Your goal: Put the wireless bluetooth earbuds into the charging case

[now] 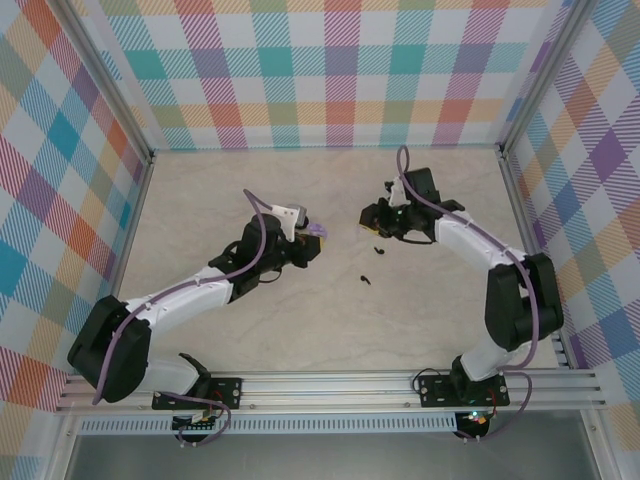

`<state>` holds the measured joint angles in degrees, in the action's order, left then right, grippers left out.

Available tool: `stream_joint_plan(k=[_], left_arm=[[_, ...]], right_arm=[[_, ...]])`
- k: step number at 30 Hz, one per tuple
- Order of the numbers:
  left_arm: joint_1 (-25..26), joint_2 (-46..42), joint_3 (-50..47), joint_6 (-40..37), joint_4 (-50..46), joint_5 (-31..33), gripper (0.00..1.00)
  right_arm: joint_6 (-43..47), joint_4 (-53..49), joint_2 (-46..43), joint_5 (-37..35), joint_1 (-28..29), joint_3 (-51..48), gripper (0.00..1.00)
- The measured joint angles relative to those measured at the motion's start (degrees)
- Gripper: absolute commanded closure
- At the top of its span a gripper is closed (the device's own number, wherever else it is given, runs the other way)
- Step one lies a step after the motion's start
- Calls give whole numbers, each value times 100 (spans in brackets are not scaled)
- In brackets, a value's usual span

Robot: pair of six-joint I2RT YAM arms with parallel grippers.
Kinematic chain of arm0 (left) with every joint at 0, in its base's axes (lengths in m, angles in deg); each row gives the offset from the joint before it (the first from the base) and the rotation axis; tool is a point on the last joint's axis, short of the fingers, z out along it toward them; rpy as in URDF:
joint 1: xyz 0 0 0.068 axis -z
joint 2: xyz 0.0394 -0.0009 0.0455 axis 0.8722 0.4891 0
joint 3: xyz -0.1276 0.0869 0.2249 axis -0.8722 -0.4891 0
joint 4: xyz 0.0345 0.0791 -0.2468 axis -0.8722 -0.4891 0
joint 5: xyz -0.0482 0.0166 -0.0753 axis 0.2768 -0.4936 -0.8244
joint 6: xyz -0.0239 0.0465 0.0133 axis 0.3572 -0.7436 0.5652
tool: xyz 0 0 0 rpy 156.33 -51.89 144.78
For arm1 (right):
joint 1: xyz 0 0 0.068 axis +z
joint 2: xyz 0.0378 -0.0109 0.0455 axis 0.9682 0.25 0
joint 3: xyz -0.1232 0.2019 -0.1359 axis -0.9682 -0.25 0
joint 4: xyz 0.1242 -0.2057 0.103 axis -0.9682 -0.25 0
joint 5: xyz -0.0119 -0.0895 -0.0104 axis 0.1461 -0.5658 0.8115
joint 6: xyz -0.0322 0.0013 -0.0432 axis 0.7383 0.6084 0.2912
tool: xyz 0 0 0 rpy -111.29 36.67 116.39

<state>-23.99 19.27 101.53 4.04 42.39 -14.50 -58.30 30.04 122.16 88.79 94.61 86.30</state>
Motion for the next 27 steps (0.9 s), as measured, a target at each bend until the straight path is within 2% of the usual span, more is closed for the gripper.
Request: stream_joint_plan(k=[13,27], left_arm=[[0,219,-129,111,1246,-658,87],[13,214,-216,55,2291,-1342,87]], right_arm=[[-356,992,-1239,614,11,-116,76],[-317,1309,-1488,745,385,-127,76]])
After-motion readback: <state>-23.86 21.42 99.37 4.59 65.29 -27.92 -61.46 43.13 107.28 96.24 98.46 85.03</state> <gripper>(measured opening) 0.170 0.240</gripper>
